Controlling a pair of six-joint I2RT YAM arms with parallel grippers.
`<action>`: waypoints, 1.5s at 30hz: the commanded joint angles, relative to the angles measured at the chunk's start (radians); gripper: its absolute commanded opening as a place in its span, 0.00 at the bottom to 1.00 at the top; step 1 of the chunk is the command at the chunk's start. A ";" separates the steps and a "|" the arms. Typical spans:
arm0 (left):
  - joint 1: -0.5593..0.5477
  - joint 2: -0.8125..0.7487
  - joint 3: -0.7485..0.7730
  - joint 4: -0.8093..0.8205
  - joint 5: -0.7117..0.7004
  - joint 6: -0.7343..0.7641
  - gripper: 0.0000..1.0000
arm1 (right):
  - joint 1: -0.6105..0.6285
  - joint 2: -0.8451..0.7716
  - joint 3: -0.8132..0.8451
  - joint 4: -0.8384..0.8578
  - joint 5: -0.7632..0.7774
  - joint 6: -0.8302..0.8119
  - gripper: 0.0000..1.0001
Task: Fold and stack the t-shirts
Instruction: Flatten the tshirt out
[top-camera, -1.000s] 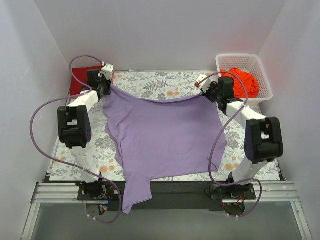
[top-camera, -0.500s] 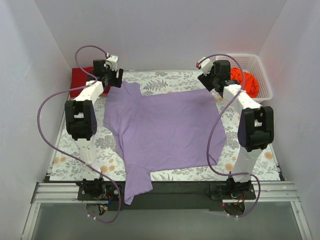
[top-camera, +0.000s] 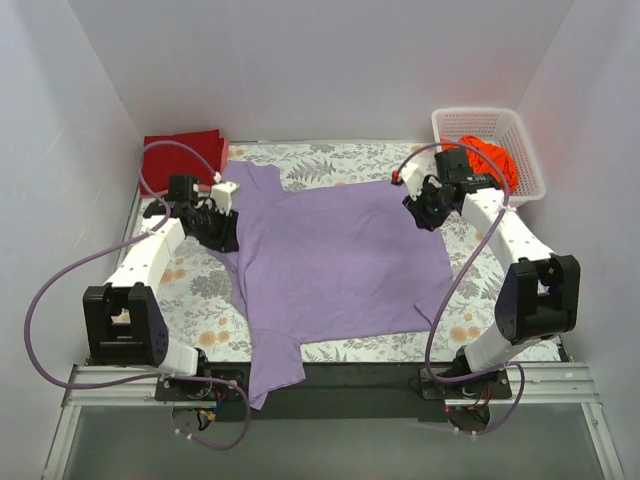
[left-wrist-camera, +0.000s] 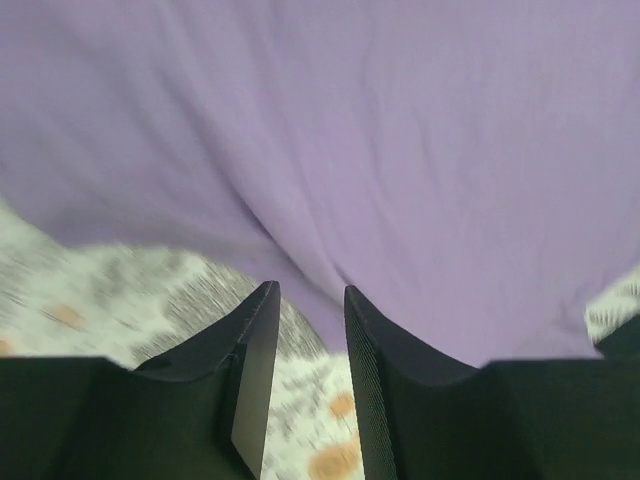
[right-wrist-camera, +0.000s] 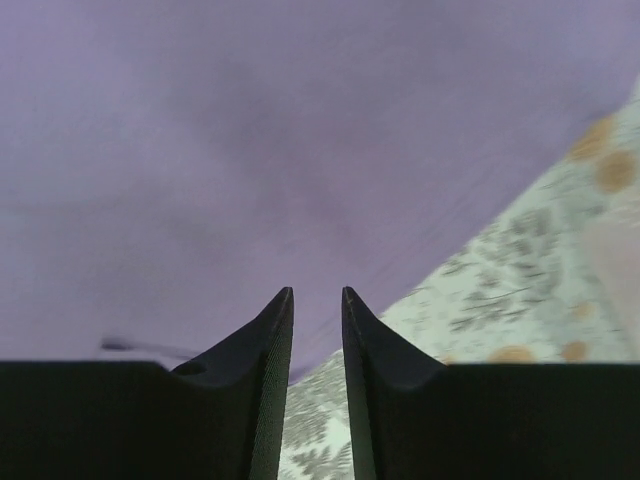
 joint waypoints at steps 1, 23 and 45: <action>0.001 -0.083 -0.121 -0.202 0.029 0.122 0.31 | 0.012 -0.026 -0.097 -0.144 -0.039 -0.022 0.31; -0.040 0.017 -0.272 -0.117 0.008 0.094 0.24 | 0.017 0.080 -0.286 -0.043 0.040 0.007 0.19; 0.012 0.047 -0.352 -0.055 -0.347 0.189 0.20 | 0.015 0.146 -0.382 0.024 0.188 -0.039 0.18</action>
